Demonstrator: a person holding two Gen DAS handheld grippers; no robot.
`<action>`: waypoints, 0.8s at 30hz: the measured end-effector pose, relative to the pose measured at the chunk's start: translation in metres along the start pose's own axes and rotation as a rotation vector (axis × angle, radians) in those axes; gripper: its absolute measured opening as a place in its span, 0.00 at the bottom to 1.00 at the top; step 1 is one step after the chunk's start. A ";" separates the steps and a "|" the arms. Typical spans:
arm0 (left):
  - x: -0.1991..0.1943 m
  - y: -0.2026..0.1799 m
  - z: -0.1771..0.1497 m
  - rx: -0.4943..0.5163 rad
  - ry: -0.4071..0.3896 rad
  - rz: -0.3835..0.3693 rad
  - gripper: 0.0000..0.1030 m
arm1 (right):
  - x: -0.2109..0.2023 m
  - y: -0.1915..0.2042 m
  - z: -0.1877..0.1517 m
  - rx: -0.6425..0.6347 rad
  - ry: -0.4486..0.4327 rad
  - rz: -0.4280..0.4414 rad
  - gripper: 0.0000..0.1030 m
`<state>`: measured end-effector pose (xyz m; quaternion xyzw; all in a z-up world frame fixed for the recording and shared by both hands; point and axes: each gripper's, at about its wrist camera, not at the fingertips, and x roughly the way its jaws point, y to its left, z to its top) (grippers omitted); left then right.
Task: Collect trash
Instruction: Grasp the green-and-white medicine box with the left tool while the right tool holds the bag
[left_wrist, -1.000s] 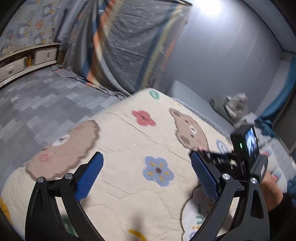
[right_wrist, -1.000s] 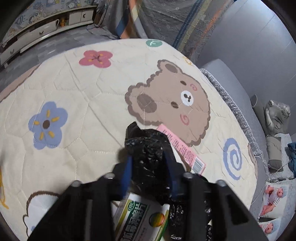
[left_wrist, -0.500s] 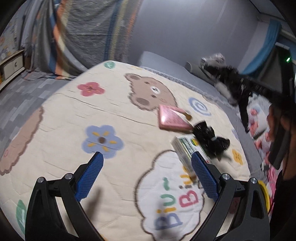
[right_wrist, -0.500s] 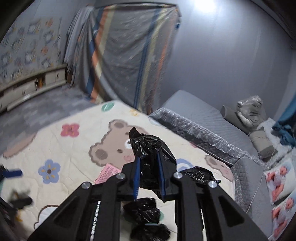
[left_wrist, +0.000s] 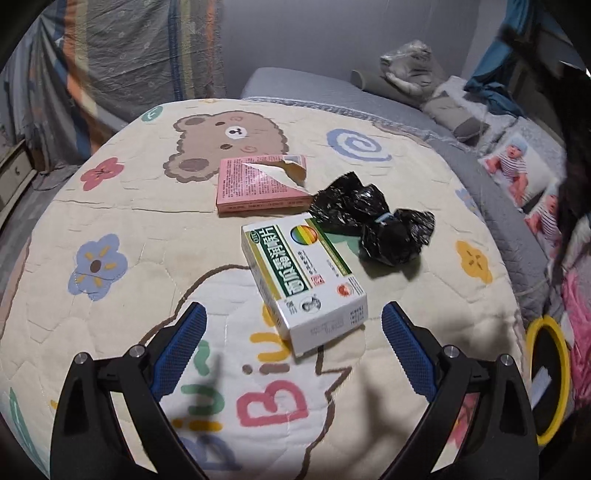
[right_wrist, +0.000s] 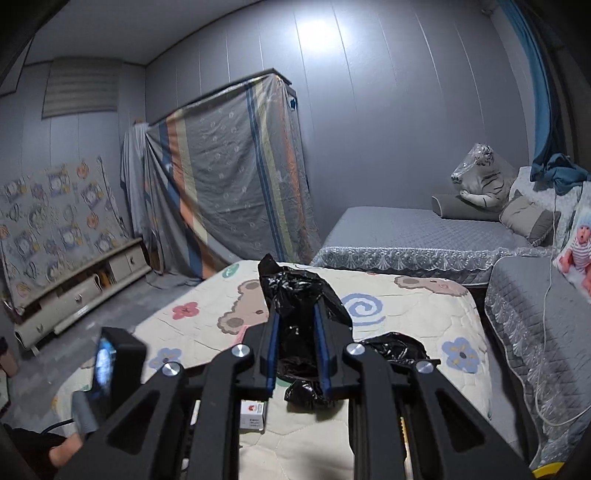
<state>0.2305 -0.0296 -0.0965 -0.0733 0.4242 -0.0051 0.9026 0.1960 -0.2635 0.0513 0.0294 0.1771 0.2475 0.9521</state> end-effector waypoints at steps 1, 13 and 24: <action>0.003 -0.001 0.003 -0.019 0.000 0.013 0.89 | -0.005 -0.004 -0.003 0.002 -0.008 0.002 0.16; 0.045 -0.018 0.015 -0.047 0.053 0.137 0.89 | -0.019 -0.028 -0.019 0.040 -0.050 0.046 0.16; 0.062 -0.009 0.017 -0.063 0.076 0.157 0.65 | -0.022 -0.031 -0.020 0.079 -0.047 0.067 0.16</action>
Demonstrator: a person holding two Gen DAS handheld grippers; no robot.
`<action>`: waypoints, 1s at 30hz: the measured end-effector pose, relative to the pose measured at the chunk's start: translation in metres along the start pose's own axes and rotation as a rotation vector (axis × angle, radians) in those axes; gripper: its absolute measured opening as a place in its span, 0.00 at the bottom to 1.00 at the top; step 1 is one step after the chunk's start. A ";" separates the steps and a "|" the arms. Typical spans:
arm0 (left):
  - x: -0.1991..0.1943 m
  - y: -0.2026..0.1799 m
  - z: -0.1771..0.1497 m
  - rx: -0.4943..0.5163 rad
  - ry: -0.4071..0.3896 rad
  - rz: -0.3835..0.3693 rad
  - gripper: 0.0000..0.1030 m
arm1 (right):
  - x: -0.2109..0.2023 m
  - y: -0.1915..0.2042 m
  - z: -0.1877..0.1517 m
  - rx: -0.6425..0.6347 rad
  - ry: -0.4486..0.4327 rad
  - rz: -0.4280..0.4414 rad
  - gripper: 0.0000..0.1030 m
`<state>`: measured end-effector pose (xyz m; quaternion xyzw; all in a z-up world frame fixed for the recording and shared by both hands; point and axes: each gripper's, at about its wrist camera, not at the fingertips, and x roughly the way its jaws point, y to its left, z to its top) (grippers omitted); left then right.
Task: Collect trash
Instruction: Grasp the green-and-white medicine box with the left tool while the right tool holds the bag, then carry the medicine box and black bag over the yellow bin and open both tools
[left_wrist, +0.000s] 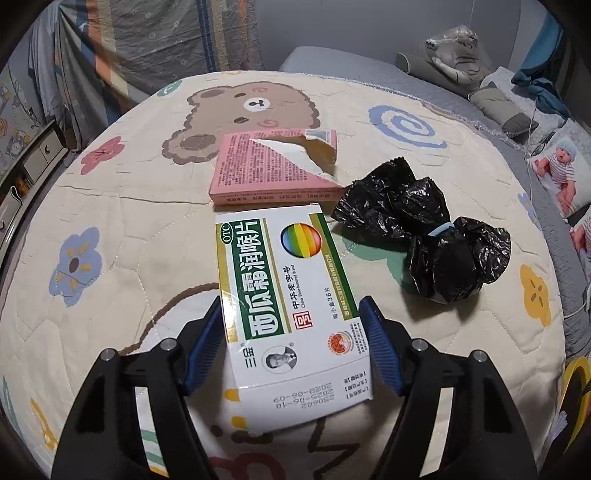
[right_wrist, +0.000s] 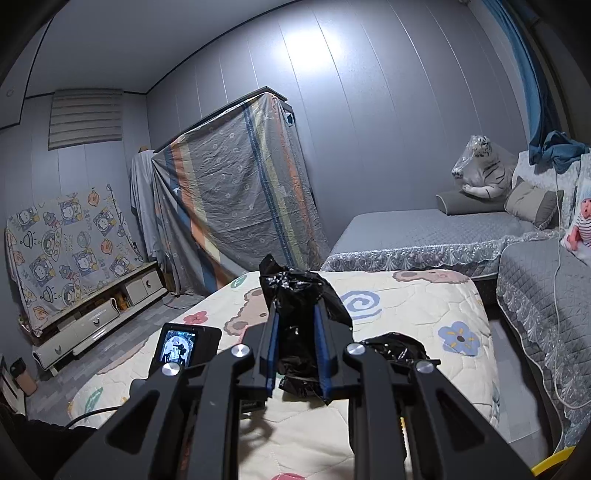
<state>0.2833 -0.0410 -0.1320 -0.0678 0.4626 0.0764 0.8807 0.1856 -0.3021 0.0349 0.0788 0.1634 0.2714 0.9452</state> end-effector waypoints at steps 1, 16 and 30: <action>-0.005 0.003 0.000 -0.004 -0.009 -0.010 0.64 | -0.002 0.002 0.001 0.001 -0.001 0.000 0.16; -0.115 -0.024 -0.023 0.207 -0.244 -0.168 0.64 | -0.101 0.011 0.017 0.075 -0.043 0.151 0.16; -0.204 -0.170 -0.085 0.606 -0.372 -0.455 0.64 | -0.212 -0.074 -0.030 0.244 -0.117 -0.443 0.16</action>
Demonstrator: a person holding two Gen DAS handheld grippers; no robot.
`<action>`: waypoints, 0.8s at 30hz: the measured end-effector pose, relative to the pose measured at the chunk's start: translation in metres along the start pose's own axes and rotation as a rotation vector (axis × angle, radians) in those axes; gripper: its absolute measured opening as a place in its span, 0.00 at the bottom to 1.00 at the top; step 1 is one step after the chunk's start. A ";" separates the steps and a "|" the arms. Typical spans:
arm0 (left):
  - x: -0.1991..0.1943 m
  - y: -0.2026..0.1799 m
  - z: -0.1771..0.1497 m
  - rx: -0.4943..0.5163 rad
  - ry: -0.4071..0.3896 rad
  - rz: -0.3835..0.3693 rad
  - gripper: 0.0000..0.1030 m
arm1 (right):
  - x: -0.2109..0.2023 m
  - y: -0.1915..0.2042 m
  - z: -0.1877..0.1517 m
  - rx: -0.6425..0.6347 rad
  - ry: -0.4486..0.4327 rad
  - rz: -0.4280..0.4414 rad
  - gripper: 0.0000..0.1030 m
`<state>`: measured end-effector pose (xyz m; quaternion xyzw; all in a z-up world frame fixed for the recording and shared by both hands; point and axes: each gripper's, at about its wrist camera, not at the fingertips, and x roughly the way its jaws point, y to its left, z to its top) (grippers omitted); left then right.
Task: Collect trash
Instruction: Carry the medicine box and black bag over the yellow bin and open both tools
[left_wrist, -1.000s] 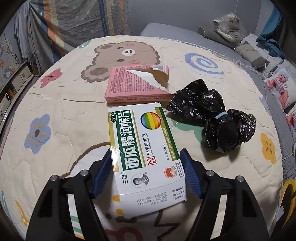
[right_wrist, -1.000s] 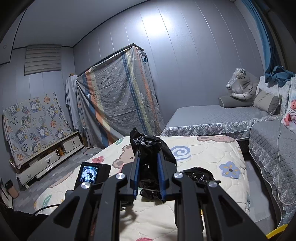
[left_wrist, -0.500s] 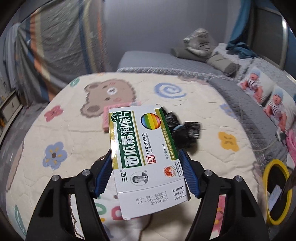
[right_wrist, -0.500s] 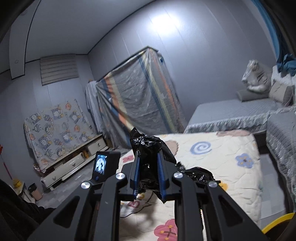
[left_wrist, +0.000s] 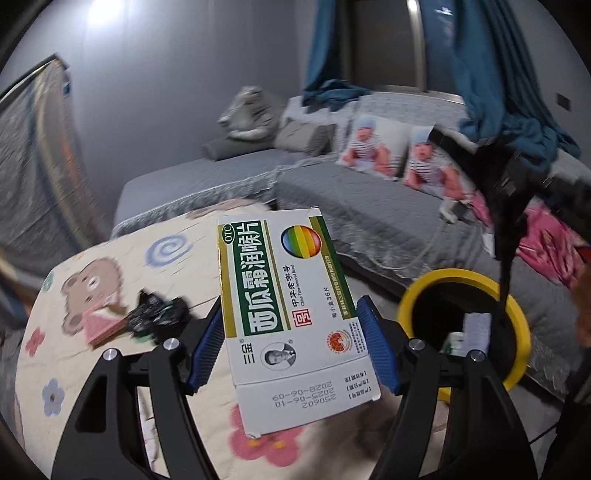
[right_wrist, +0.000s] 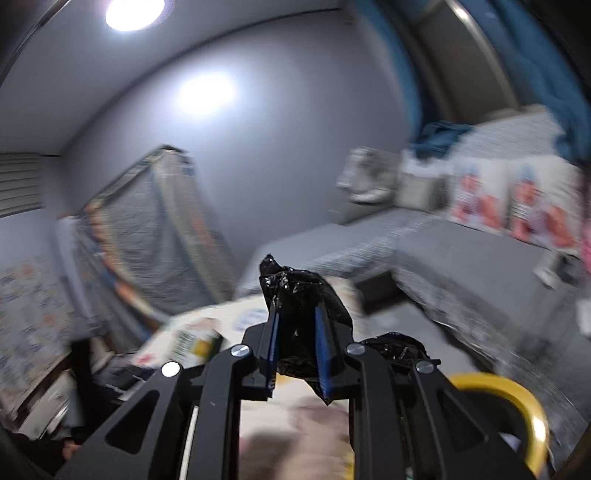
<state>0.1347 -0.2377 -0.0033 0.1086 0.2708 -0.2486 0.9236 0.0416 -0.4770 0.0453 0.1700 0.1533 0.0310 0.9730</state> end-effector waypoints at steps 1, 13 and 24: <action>0.002 -0.014 0.004 0.027 -0.006 -0.021 0.64 | -0.001 -0.009 -0.007 0.001 0.004 -0.045 0.16; 0.026 -0.111 0.016 0.177 -0.008 -0.175 0.65 | -0.003 -0.097 -0.077 0.137 0.107 -0.255 0.16; 0.065 -0.144 0.008 0.207 0.046 -0.211 0.65 | 0.015 -0.129 -0.102 0.234 0.188 -0.266 0.16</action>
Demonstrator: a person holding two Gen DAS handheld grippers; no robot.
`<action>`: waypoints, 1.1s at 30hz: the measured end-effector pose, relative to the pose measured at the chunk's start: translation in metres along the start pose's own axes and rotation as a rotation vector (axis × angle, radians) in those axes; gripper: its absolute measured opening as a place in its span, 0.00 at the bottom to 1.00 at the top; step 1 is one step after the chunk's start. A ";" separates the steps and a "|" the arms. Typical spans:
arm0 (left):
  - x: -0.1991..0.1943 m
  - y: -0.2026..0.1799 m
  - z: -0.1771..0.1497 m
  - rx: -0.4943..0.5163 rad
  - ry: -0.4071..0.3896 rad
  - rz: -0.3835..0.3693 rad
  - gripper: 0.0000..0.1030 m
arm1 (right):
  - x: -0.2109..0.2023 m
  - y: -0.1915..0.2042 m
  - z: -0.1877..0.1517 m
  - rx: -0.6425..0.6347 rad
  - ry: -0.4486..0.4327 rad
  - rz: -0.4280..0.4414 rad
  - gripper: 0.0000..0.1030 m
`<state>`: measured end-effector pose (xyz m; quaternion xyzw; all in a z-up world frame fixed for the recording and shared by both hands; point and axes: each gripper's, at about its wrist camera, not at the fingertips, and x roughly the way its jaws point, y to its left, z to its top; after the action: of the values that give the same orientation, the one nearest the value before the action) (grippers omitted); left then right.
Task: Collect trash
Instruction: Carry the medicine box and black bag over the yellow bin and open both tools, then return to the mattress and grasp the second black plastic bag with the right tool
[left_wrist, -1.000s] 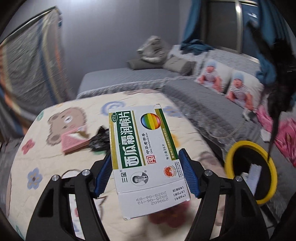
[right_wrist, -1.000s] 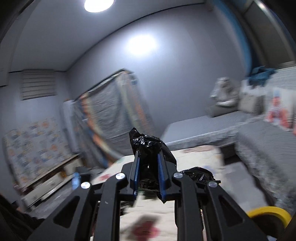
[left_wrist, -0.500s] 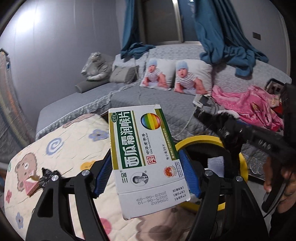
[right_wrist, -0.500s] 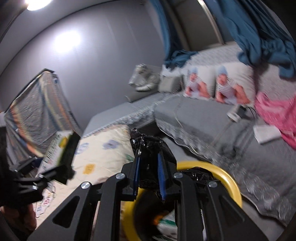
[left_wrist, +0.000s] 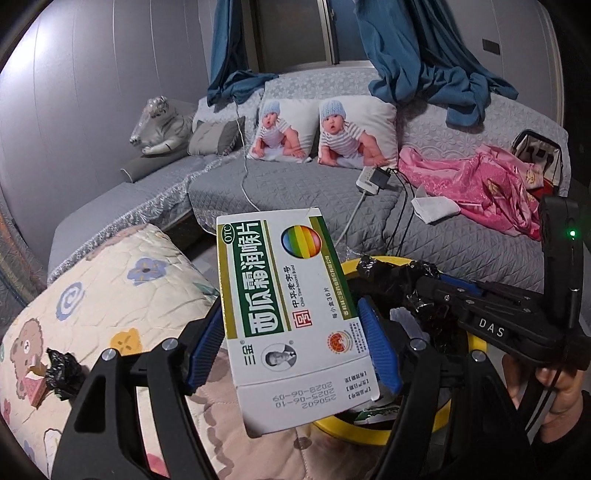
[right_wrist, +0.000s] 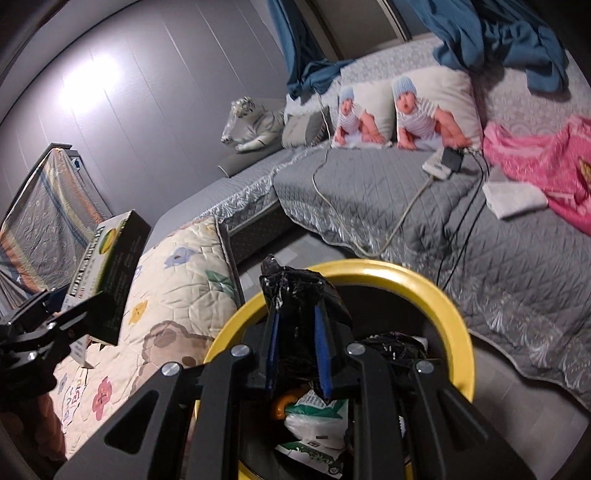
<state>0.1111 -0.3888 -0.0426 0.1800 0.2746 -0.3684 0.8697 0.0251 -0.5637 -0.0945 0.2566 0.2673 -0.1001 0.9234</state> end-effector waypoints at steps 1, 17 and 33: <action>0.007 0.000 -0.001 -0.007 0.012 -0.018 0.65 | 0.002 0.000 -0.001 0.000 0.007 -0.002 0.16; 0.028 0.039 -0.015 -0.205 0.009 -0.106 0.86 | -0.045 -0.021 0.022 0.075 -0.170 -0.079 0.79; -0.167 0.299 -0.020 -0.551 -0.255 0.449 0.92 | 0.061 0.251 -0.002 -0.657 0.058 0.439 0.84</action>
<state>0.2295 -0.0898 0.0769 -0.0522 0.2064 -0.1003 0.9719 0.1557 -0.3530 -0.0237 0.0015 0.2497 0.1979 0.9479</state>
